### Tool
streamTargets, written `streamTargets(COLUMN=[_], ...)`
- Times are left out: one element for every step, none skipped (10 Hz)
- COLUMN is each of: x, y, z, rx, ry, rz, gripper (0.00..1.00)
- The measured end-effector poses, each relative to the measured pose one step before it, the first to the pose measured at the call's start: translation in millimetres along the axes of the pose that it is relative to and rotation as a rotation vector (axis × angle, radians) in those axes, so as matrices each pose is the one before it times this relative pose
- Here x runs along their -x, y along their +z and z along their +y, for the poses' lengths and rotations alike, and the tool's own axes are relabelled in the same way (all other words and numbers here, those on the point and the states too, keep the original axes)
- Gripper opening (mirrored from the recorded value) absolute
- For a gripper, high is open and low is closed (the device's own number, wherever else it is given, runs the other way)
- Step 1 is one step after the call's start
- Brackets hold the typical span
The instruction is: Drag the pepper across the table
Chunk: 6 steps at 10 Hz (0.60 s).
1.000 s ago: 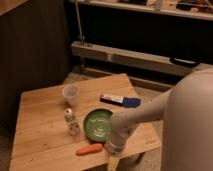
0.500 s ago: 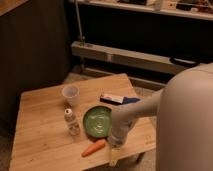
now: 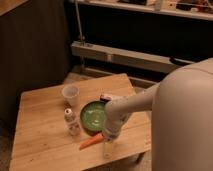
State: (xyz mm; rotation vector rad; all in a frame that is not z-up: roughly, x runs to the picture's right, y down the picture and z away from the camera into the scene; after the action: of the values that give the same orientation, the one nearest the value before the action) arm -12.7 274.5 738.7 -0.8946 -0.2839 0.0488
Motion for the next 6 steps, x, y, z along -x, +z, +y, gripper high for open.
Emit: streamTargets(x=[0.49, 0.1, 0.94, 2.18, 1.15, 4.59], y=[-1.68, -1.09, 1.01, 3.2, 2.11, 4.31], z=[1.15, 2.19, 1.96, 2.72, 1.52, 2.08], rx=[-0.00272, -0.00636, -0.00733, -0.00875, -0.00386, -0.01555], ry=[-0.00285, -0.00723, -0.0125, -0.02079, -0.01117, -0.01772], rz=[-0.00027, 0.00008, -0.00015, -0.00059, -0.00014, -0.00575], gripper=[0.8, 0.8, 0.8, 0.8, 0.8, 0.8])
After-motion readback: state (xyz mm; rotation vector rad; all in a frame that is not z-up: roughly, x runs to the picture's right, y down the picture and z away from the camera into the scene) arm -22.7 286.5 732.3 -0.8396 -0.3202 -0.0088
